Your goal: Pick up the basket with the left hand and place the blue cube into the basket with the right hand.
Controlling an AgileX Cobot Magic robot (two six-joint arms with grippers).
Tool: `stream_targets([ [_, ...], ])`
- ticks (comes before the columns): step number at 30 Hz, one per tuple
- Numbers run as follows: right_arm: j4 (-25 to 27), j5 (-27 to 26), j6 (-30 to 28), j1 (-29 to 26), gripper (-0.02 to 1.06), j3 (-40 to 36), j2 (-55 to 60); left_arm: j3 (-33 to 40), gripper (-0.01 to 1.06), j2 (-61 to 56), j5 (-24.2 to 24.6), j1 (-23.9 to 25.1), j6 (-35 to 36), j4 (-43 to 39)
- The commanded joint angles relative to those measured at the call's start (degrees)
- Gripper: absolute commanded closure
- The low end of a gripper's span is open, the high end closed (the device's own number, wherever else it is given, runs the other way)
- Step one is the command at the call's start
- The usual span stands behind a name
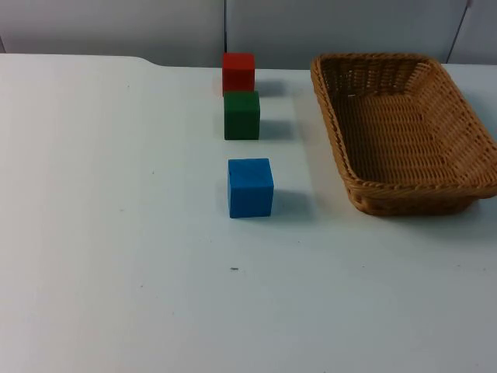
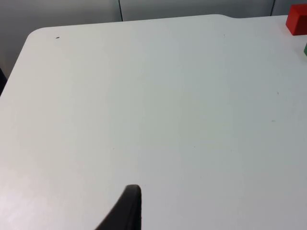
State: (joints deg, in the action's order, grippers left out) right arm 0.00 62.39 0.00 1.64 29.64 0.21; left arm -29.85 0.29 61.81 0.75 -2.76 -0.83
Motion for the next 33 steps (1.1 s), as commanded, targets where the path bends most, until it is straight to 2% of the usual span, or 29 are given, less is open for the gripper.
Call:
stream_targets([
  [1, 0.0, -0.6, 0.0, -0.3, 0.00, -0.5, -0.2, 0.4, 0.00, -0.3, -0.2, -0.4, 0.2, 0.5],
  [15, 0.0, -0.6, 0.0, -0.3, 0.00, -0.5, -0.2, 0.3, 0.00, -0.3, -0.3, -0.4, 0.2, 0.8],
  [24, 0.0, -0.6, 0.0, -0.3, 0.00, -0.5, -0.2, -5.8, 0.00, 0.2, -6.7, -0.4, 0.2, 3.4],
  [29, 0.0, -0.6, 0.0, -0.3, 0.00, -0.5, -0.2, -10.5, 0.00, 6.5, -7.9, -0.4, 0.2, 6.1],
  [32, 0.0, -0.6, 0.0, -0.3, 0.00, -0.5, -0.2, -13.5, 0.00, 13.5, -11.5, -0.4, -2.0, 12.7],
  [33, 0.0, -0.6, 0.0, -0.3, 0.00, -0.5, -0.2, -13.5, 0.00, 13.5, -11.5, -0.4, -2.0, 12.7],
])
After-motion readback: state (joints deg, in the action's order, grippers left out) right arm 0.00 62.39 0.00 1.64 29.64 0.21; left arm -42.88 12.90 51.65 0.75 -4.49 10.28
